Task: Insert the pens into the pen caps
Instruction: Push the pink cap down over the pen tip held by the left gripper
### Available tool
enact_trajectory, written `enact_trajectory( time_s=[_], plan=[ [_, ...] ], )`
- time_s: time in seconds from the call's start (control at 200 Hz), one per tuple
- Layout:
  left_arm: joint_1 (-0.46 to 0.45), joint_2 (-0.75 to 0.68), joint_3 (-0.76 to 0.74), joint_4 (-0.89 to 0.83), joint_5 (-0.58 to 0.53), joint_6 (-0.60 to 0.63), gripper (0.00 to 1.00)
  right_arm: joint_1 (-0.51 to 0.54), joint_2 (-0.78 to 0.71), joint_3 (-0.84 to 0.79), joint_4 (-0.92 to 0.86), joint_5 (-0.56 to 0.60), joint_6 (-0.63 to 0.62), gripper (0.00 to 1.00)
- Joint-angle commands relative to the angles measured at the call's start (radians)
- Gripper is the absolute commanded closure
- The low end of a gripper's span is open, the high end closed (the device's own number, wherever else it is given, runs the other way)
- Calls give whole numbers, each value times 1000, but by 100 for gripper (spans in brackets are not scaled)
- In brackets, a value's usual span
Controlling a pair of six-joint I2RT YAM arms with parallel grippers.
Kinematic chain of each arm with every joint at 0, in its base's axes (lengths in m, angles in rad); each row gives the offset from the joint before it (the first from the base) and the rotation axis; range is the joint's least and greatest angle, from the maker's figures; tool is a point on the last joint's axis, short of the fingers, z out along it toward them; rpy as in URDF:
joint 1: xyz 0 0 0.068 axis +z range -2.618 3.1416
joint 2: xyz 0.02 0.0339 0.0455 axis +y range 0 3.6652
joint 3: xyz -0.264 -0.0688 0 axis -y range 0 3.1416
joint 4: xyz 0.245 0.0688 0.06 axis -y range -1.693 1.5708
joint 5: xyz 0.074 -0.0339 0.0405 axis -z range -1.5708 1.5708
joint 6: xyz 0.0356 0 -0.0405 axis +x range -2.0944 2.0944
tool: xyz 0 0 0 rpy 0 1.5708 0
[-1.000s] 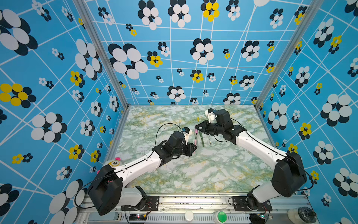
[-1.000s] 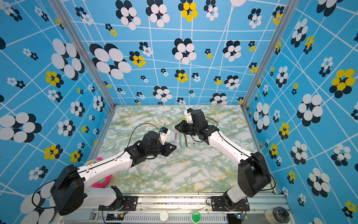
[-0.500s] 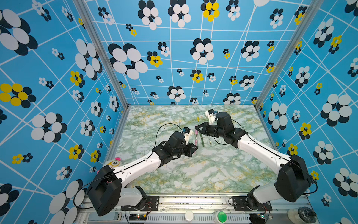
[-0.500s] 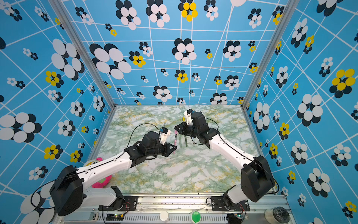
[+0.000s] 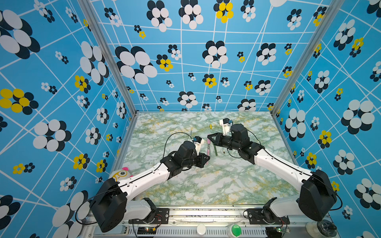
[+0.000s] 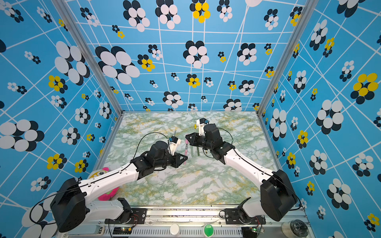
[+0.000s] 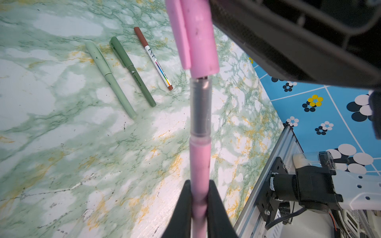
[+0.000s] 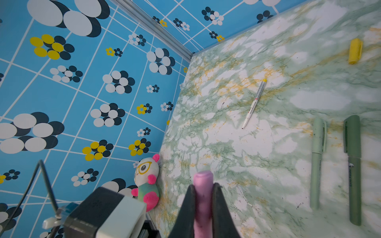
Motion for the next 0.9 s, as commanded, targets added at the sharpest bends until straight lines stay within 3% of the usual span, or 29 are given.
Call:
enact_trajectory(
  time_s=[0.0, 0.895],
  plan=[
    [6, -33, 4, 109, -37, -8, 100, 23, -30, -33, -14, -9, -14, 100],
    [6, -19, -2, 140, -43, -4, 100, 54, -86, -133, 91, 95, 46, 100]
  ],
)
